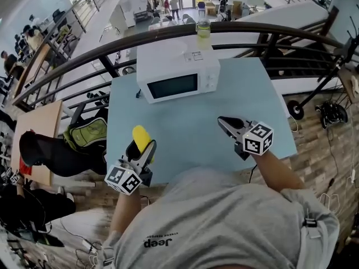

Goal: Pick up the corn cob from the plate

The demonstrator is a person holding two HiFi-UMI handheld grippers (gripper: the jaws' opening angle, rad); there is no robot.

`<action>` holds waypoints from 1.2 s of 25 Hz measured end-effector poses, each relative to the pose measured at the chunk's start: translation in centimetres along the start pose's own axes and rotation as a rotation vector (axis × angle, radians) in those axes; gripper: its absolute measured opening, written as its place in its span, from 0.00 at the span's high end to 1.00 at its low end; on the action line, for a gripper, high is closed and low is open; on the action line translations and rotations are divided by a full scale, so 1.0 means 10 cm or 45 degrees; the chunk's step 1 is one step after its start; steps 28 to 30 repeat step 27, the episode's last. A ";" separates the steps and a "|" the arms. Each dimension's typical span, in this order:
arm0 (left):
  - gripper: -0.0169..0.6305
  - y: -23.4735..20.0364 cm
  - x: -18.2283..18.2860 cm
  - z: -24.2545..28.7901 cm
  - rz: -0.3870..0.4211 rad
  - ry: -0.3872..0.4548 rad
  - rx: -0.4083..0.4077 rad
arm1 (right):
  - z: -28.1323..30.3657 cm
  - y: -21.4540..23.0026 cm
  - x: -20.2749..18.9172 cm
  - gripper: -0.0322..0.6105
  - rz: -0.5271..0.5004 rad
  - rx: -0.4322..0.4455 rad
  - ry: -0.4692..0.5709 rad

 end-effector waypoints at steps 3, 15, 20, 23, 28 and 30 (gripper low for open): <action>0.56 -0.03 0.03 0.02 0.005 0.006 -0.007 | 0.01 -0.01 0.03 0.93 -0.021 -0.004 -0.007; 0.56 -0.05 0.11 0.03 0.022 -0.002 -0.006 | -0.03 0.04 0.13 0.93 -0.058 -0.034 -0.005; 0.56 -0.05 0.12 0.02 0.023 0.000 0.001 | -0.05 0.06 0.15 0.93 -0.063 -0.039 -0.010; 0.56 -0.05 0.12 0.01 0.025 -0.002 0.002 | -0.05 0.06 0.14 0.93 -0.068 -0.041 -0.017; 0.56 -0.03 0.11 -0.01 0.023 -0.002 -0.002 | -0.05 0.04 0.14 0.93 -0.070 -0.038 -0.021; 0.56 -0.03 0.11 -0.01 0.023 -0.002 -0.002 | -0.05 0.04 0.14 0.93 -0.070 -0.038 -0.021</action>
Point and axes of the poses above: the fingertips, and each gripper's own axes: z forward along the fingers, y to its right, x out of its top, the point moved 5 cm from there along -z, backward along the fingers, and after that the axes turned 3 degrees about x, right-handed, at the moved point
